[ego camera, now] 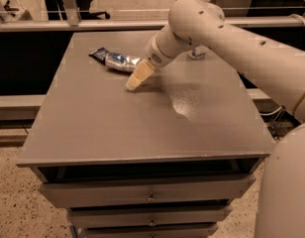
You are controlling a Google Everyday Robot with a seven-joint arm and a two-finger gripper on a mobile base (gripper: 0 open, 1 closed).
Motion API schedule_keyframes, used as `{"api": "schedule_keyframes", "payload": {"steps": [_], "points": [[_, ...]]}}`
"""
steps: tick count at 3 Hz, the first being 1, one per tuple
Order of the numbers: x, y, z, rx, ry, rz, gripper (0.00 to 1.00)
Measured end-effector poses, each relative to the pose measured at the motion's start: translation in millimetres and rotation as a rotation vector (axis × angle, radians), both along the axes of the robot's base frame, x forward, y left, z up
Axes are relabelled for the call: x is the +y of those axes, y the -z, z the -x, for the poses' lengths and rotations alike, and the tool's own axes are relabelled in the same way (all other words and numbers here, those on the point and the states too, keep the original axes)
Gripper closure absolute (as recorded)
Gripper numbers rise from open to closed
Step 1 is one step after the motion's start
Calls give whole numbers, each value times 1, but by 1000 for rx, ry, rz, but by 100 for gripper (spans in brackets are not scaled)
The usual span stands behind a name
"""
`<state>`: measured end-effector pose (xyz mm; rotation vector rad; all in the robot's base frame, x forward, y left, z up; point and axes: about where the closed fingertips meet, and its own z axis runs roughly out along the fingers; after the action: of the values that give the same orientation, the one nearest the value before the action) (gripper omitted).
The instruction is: Move redbull can near rxbar blueberry
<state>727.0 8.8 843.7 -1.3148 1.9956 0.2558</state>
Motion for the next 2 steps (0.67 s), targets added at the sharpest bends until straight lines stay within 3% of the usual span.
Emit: {"api": "schedule_keyframes", "payload": {"steps": [1, 2], "points": [[-35, -36, 27, -33, 25, -48, 0], [-60, -80, 74, -81, -1, -125, 0]]}}
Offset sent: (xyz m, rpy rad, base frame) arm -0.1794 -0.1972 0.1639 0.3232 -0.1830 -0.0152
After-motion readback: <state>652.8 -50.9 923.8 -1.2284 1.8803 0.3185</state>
